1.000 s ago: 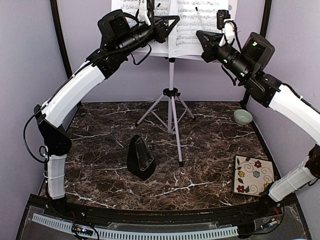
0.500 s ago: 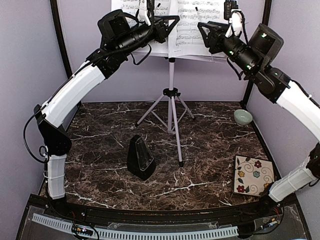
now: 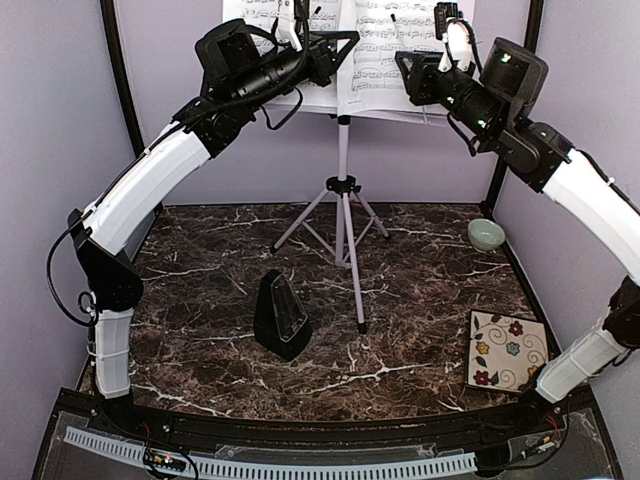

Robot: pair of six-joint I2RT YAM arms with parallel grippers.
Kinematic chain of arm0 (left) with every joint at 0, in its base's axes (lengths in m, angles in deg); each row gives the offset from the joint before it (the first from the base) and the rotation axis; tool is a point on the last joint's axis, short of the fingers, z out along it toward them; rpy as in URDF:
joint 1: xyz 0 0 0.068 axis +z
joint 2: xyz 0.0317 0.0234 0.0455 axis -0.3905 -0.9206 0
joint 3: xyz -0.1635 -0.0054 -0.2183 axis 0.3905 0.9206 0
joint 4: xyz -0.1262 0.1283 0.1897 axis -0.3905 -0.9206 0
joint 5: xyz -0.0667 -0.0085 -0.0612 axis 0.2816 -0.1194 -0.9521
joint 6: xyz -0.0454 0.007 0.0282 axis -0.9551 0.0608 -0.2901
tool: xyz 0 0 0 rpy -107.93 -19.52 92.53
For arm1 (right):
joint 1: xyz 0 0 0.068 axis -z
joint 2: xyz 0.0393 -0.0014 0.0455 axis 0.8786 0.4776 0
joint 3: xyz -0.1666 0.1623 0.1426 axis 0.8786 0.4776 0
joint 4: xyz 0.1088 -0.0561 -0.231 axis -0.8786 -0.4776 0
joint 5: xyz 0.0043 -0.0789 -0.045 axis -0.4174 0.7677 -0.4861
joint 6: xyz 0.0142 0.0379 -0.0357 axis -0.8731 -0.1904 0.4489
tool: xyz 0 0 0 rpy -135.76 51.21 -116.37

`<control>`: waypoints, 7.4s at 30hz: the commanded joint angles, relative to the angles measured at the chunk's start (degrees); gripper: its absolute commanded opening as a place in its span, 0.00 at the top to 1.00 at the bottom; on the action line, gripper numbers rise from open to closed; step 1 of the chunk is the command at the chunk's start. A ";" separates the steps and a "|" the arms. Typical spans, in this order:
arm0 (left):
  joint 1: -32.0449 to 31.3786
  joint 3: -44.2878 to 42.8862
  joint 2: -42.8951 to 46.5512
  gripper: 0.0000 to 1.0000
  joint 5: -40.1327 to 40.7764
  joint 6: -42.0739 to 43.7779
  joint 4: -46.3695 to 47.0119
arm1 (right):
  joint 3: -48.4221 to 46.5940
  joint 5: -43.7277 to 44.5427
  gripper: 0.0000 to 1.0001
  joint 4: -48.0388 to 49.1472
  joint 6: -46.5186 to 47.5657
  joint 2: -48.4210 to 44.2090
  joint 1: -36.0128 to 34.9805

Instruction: Set up the instrument practice props

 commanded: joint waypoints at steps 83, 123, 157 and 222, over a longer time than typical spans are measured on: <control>8.91 69.43 49.03 0.31 11.51 -10.69 -9.11 | 22.83 11.67 0.00 -22.42 -19.79 -25.30 -0.46; 9.51 112.89 62.01 0.23 0.10 -11.49 -19.59 | 17.34 -19.73 0.00 -15.87 -15.46 11.37 -12.54; -0.87 123.54 37.31 0.16 7.87 -2.92 22.42 | 3.27 -23.21 0.08 -25.41 -15.98 27.72 -16.59; -0.87 126.63 34.57 0.43 8.25 -2.66 31.64 | 2.84 -24.59 0.24 -24.43 -15.11 28.26 -16.59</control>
